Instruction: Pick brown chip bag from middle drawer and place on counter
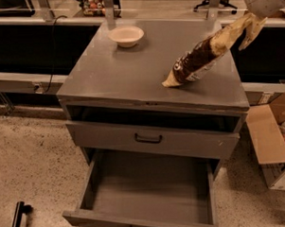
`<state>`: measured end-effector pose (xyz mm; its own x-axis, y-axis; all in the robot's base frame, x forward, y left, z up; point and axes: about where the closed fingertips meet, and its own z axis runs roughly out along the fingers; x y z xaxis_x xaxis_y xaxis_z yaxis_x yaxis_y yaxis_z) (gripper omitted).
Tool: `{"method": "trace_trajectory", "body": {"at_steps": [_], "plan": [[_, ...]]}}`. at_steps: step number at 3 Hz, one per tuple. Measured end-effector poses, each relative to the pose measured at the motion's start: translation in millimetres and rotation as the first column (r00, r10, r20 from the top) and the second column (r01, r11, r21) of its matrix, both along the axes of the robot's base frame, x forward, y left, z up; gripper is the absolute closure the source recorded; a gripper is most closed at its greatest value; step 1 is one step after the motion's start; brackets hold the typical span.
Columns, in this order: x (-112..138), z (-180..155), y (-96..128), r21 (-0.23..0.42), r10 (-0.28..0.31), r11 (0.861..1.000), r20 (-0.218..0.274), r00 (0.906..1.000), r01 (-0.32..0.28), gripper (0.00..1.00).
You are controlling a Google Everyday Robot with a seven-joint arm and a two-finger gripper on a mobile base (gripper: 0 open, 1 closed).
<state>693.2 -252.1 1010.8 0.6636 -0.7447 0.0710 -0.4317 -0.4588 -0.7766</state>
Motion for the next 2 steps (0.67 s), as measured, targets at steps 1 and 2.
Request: {"method": "trace_trajectory", "body": {"at_steps": [1,2], "plan": [[1.6,-5.9,12.3,-0.003,0.035,0.999,-0.013,0.9993,-0.035,0.0],[-0.7,-2.9,65.6,-0.097,0.156,0.983,-0.013,0.9877,-0.157,0.0]]}}
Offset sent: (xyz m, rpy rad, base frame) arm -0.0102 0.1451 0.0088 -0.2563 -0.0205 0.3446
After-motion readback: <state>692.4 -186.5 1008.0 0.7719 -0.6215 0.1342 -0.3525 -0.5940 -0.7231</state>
